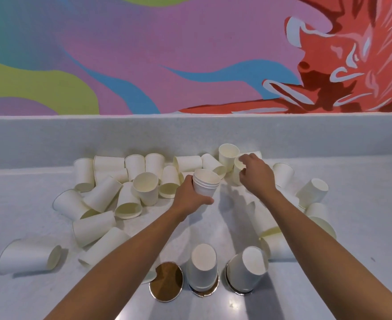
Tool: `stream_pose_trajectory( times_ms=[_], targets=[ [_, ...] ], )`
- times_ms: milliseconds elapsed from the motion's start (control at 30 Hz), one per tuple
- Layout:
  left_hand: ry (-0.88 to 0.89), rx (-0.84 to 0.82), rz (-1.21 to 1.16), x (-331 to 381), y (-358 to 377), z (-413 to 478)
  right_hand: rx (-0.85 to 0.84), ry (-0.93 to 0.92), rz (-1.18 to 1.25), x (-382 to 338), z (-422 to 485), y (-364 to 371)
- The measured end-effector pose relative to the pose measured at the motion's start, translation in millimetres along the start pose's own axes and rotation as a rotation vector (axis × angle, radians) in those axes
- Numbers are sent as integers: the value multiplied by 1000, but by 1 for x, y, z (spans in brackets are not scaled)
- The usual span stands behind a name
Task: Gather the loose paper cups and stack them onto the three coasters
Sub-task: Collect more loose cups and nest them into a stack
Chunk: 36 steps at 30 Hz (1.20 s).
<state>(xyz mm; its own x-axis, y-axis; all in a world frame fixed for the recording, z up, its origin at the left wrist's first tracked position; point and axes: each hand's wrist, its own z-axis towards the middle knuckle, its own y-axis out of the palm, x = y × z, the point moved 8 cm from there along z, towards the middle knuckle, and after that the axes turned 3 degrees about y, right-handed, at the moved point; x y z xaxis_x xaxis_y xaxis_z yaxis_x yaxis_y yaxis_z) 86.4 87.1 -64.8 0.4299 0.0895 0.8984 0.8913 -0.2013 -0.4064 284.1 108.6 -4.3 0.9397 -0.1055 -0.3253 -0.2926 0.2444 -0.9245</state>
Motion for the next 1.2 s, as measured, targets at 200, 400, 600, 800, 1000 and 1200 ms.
stream_pose_trajectory(
  times_ms=[200, 400, 600, 800, 1000, 1200],
  targets=[
    [-17, -46, 37, -7, 4, 5, -230, 50, -258, 21, 17, 46],
    [2, -34, 51, -12, -3, 12, -52, 55, -178, 7, 22, 33],
    [-7, -3, 19, -9, -8, 14, 284, -67, 215, -44, 18, -40],
    [8, 1, 10, -4, -4, 11, 328, -260, 323, -79, -9, -59],
    [13, 20, -35, 6, 1, 15, 156, -401, 163, -86, -24, -31],
    [14, 35, -25, 6, -2, 25, 182, -404, 253, -63, -16, -16]
  ],
)
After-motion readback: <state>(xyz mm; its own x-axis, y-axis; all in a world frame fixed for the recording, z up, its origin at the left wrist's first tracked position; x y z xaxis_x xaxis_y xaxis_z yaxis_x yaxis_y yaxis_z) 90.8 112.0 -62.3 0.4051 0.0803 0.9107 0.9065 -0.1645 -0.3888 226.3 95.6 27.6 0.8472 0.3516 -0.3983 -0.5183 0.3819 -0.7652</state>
